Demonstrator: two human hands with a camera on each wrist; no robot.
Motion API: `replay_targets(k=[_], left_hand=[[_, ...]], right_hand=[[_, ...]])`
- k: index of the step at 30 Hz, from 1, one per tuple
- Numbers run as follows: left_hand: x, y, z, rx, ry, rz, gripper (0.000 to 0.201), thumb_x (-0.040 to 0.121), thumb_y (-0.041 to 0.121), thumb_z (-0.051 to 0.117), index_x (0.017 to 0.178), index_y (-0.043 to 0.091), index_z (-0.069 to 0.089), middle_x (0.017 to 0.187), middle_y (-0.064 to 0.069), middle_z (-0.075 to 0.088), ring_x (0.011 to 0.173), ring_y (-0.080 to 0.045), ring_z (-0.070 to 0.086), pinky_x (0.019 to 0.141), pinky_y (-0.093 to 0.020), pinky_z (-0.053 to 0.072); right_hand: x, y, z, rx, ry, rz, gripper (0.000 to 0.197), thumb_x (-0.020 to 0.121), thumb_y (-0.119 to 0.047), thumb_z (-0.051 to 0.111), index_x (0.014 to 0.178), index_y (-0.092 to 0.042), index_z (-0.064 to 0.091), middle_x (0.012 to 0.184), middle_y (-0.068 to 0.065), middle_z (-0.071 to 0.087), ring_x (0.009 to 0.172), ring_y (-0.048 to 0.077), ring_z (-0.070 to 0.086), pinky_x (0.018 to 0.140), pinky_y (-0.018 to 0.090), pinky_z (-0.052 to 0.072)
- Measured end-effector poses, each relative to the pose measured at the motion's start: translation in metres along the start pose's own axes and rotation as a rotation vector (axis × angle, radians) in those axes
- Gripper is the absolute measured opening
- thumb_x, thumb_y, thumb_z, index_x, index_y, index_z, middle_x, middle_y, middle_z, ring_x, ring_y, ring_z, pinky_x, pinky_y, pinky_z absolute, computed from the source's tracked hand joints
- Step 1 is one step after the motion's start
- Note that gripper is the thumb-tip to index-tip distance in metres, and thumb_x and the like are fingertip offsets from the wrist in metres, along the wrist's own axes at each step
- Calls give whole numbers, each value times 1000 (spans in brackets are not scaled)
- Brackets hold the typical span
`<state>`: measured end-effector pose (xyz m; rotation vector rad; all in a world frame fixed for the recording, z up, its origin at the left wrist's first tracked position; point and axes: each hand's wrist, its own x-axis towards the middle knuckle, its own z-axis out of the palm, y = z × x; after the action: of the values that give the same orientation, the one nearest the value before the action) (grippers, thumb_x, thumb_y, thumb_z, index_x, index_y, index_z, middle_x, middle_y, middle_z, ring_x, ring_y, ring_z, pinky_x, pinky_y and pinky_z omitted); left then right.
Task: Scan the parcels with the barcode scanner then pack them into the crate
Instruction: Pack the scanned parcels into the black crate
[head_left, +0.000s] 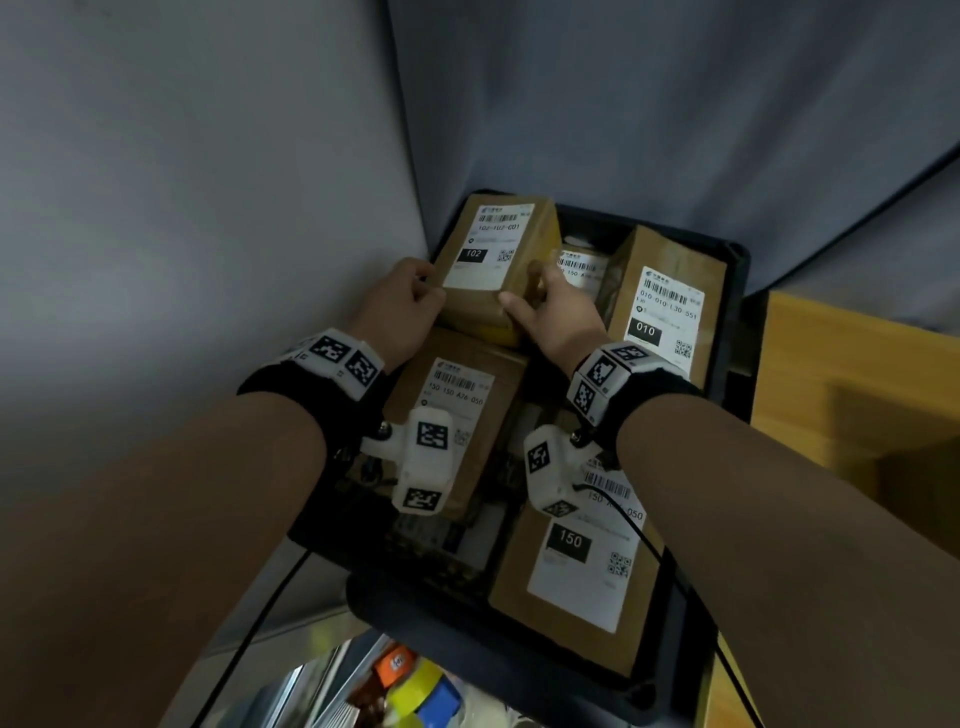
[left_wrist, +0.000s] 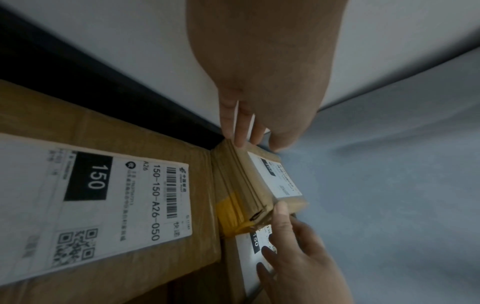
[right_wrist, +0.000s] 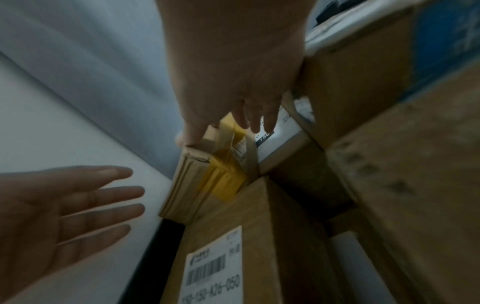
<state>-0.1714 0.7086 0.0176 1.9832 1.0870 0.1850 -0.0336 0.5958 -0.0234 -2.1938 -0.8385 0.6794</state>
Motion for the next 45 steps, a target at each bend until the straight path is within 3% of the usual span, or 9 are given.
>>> replay_targets(k=[7,13,18,22,24,29,34,41,45], left_hand=[[-14,20,1,17,26,21,39,98,20,47,135,10,43,125,-12,56,106,-24,57,89,-33,46],[-40,55,3,9,18,52,40,97,19,47,135,9,43,113,-4,55,99,-20,55,82,-27,44],[-74,103,26,-65,1,124,29,96,17,47,124,11,46,100,-5,57,82,-19,56,64,-18,42],[-120,137,66,-107,-74,178,30,95,11,47,125,4,50,118,-16,60,100,-27,60,85,-33,49],[-149,148,94,-163,-160,155,29,95,9,48,122,0,53,112,-16,60,91,-24,60,82,-36,50],[-204,160,167,-171,-297,68,26,99,5,41,79,19,48,81,-1,52,69,-11,51,62,-17,46],[-232,151,214,-111,-337,35,19,100,23,45,116,18,53,113,-5,61,96,-18,62,92,-36,52],[-258,144,265,-77,-447,-103,41,100,38,43,136,17,45,120,-3,57,110,-24,58,98,-43,48],[-263,156,290,-94,-536,-171,71,89,65,45,146,25,32,145,-2,43,124,-24,50,100,-43,48]], right_hand=[[-14,-14,-8,-298,-118,-73,65,96,-45,48,149,-12,29,146,12,44,131,30,44,106,40,40],[-60,-29,-62,-235,162,-223,29,95,-20,48,119,-8,58,112,14,65,103,30,61,84,35,50],[-110,-11,-126,-185,295,-183,28,92,-17,50,119,-12,59,111,11,67,103,29,61,88,38,49],[-159,31,-170,-214,258,-55,28,92,-17,52,116,-10,62,112,13,67,107,31,60,90,34,48],[-187,61,-185,-231,200,10,24,91,-16,54,109,-8,67,110,15,68,106,32,61,87,32,47],[-248,142,-217,-300,251,154,30,88,-18,53,117,-12,63,120,14,63,113,35,57,93,38,46],[-286,198,-246,-126,414,315,60,89,-22,62,141,-12,35,142,16,41,126,35,45,105,46,40],[-315,258,-252,239,404,585,90,86,-48,63,152,-8,17,154,12,30,138,33,35,110,44,36],[-320,282,-247,484,253,702,83,81,-65,57,143,-12,39,139,8,52,121,31,53,104,46,43]])
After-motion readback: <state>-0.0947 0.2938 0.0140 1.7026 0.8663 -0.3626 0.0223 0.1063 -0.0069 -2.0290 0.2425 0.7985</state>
